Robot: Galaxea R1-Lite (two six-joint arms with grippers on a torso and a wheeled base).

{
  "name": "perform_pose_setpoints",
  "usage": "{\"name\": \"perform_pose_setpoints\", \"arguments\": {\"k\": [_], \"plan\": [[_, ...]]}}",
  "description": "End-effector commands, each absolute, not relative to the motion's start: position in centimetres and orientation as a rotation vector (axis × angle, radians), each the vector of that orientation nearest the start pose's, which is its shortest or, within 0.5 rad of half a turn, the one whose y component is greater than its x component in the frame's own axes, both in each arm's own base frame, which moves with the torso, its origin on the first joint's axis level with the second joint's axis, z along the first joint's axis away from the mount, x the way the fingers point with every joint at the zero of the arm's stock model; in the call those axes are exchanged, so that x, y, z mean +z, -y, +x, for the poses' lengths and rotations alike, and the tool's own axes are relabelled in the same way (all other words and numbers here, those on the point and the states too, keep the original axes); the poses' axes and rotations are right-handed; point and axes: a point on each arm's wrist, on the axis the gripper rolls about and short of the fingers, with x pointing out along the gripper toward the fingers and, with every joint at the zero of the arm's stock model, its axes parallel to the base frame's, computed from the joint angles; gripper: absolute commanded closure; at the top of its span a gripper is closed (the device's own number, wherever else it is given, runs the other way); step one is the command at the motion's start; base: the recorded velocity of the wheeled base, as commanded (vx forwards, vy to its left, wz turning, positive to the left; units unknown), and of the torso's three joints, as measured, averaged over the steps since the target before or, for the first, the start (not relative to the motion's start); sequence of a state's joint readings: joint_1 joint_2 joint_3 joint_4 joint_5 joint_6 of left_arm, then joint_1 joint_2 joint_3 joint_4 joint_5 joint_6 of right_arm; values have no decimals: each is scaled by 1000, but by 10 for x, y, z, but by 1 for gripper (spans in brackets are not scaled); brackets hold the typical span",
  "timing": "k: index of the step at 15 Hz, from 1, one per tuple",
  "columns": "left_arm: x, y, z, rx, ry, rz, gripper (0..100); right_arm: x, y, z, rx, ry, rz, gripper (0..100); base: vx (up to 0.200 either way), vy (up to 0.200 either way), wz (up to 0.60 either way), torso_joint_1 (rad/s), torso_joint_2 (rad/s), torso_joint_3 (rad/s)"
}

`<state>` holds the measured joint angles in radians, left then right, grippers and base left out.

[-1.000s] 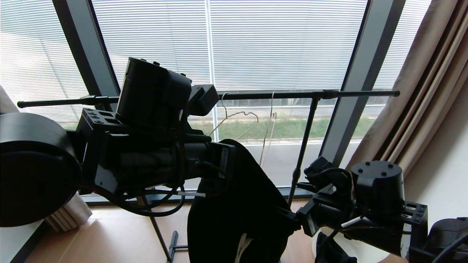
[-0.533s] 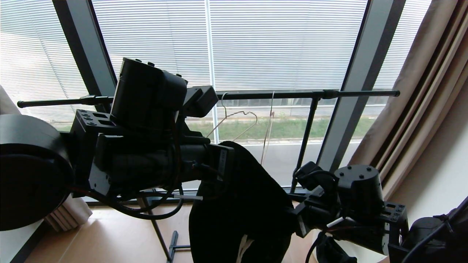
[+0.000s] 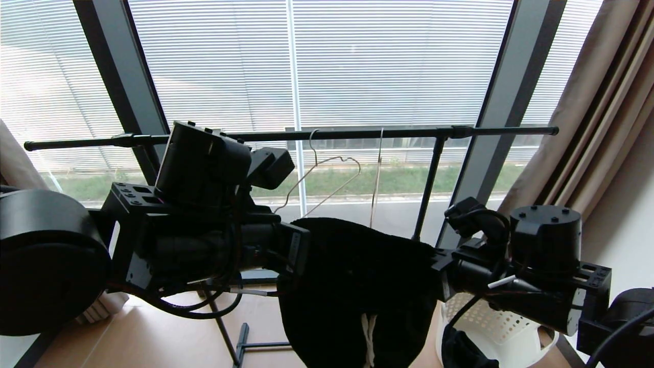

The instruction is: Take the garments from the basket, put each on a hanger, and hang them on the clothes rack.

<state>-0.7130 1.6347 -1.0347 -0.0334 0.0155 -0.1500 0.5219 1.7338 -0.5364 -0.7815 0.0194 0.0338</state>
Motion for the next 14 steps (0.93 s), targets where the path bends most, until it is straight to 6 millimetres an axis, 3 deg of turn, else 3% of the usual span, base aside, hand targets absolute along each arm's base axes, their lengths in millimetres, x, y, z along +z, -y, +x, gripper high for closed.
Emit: {"name": "perform_pose_setpoints", "arguments": {"k": [1,2,3,10,14], "plan": [[197,183,220,-651,-609,72,100,136,-130,238,509,-354,-61,100,0,0,0,0,0,0],[196,181,219,-669,-609,72,100,138,-129,236,509,-345,-59,100,0,0,0,0,0,0],[194,179,216,-693,-612,88,0,140,-128,235,506,-342,-58,100,0,0,0,0,0,0],[187,146,200,-669,-609,161,0,157,-124,228,501,-322,-54,100,0,0,0,0,0,0],[184,127,213,-602,-599,208,0,171,-119,222,497,-306,-50,100,0,0,0,0,0,0]]}}
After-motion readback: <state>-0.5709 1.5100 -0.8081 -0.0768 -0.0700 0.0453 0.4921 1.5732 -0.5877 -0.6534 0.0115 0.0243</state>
